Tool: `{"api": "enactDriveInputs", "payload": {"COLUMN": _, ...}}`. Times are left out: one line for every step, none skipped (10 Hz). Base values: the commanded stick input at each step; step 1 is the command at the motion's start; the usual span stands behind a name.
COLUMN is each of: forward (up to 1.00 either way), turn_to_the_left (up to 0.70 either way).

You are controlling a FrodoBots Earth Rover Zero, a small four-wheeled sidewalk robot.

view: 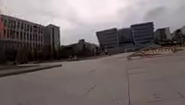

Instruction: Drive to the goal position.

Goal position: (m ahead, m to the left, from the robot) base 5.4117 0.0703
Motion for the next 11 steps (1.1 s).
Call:
{"api": "enactDriveInputs", "payload": {"forward": 0.85, "turn_to_the_left": 0.0}}
{"api": "enactDriveInputs", "payload": {"forward": 0.85, "turn_to_the_left": 0.0}}
{"api": "enactDriveInputs", "payload": {"forward": 0.85, "turn_to_the_left": 0.0}}
{"api": "enactDriveInputs", "payload": {"forward": 0.85, "turn_to_the_left": 0.0}}
{"api": "enactDriveInputs", "payload": {"forward": 0.85, "turn_to_the_left": 0.0}}
{"api": "enactDriveInputs", "payload": {"forward": 0.85, "turn_to_the_left": 0.0}}
{"api": "enactDriveInputs", "payload": {"forward": 0.85, "turn_to_the_left": 0.0}}
{"api": "enactDriveInputs", "payload": {"forward": 0.85, "turn_to_the_left": 0.0}}
{"api": "enactDriveInputs", "payload": {"forward": 0.85, "turn_to_the_left": 0.0}}
{"api": "enactDriveInputs", "payload": {"forward": 0.85, "turn_to_the_left": 0.0}}
{"api": "enactDriveInputs", "payload": {"forward": 0.85, "turn_to_the_left": 0.0}}
